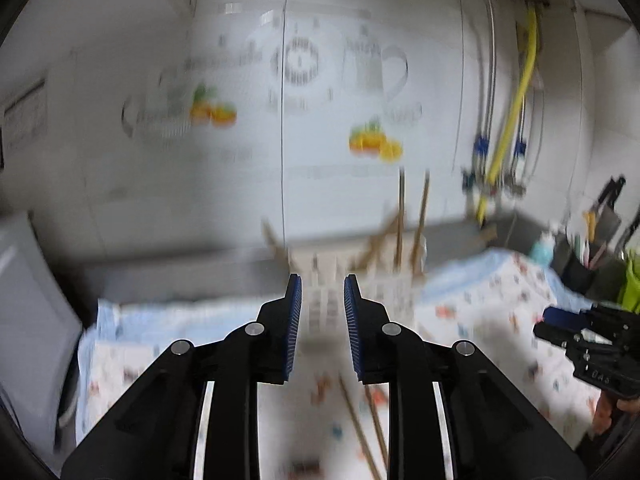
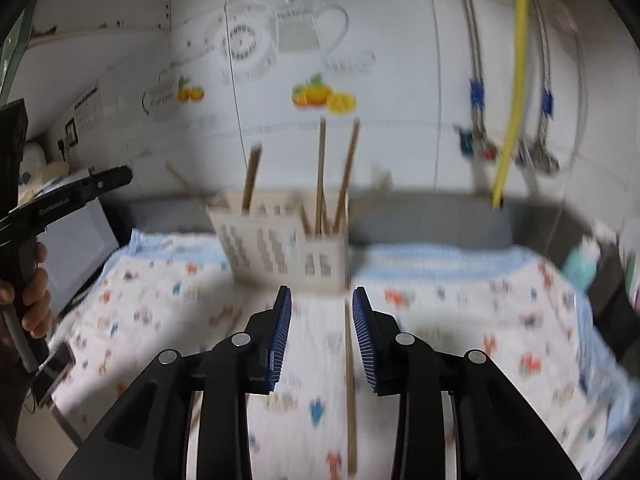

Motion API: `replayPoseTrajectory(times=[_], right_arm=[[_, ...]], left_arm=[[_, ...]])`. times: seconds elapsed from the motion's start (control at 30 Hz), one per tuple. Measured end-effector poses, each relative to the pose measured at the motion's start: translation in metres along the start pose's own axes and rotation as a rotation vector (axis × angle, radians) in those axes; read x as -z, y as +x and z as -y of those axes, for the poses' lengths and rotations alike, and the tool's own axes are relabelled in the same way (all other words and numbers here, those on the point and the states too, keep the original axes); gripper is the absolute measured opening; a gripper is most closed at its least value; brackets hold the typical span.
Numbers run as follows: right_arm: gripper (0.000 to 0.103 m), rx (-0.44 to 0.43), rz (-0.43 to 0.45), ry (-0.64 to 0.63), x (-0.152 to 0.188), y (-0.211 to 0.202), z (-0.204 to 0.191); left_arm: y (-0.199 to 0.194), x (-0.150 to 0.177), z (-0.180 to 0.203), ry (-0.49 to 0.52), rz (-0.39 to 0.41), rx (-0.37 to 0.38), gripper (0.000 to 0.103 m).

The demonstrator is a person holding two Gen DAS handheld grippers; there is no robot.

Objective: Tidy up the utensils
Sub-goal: 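Lower the left tool's chopstick into the basket and open both tools, then move both open tools back down over the remaining chopsticks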

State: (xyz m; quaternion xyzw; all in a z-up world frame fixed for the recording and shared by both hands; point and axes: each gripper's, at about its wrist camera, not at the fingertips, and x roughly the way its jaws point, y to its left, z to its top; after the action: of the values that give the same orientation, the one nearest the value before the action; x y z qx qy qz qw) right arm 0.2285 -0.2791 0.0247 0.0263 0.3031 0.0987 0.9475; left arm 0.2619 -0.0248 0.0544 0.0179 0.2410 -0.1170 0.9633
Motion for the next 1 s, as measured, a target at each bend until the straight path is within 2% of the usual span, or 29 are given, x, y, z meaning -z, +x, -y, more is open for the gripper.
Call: replayPoseTrajectory(times=[0.13,0.27,0.37,0.5,0.57,0.77,0.83,1.0], right_arm=[[0.036,0.033,-0.042,0.021,0.044,-0.005,0.003],[0.036,0.045,-0.071,0.053,0.075,-0.008,0.007],[0.037,0.045,-0.09,0.075,0.09,-0.008,0.01],[0.041,0.062,-0.096,0.071,0.101,-0.011,0.013],[0.041,0.057,-0.101,0.079,0.106,-0.011,0.016],[0.041,0.038,-0.119,0.099,0.113,-0.004,0.02],[0.042,0.034,-0.122,0.104,0.115,-0.001,0.02],[0.047,0.033,-0.122,0.098,0.119,-0.001,0.018]], left_arm=[[0.003,0.059,0.005,-0.051,-0.136,0.014,0.022],[0.009,0.103,0.007,-0.12,-0.21,0.039,0.022],[0.021,0.133,0.008,-0.192,-0.285,0.069,0.022],[0.032,0.163,0.012,-0.235,-0.352,0.086,0.022],[0.035,0.173,0.014,-0.24,-0.37,0.081,0.022],[0.04,0.175,0.026,-0.229,-0.376,0.085,0.022],[0.043,0.176,0.03,-0.211,-0.381,0.061,0.022],[0.047,0.178,0.033,-0.203,-0.396,0.051,0.022]])
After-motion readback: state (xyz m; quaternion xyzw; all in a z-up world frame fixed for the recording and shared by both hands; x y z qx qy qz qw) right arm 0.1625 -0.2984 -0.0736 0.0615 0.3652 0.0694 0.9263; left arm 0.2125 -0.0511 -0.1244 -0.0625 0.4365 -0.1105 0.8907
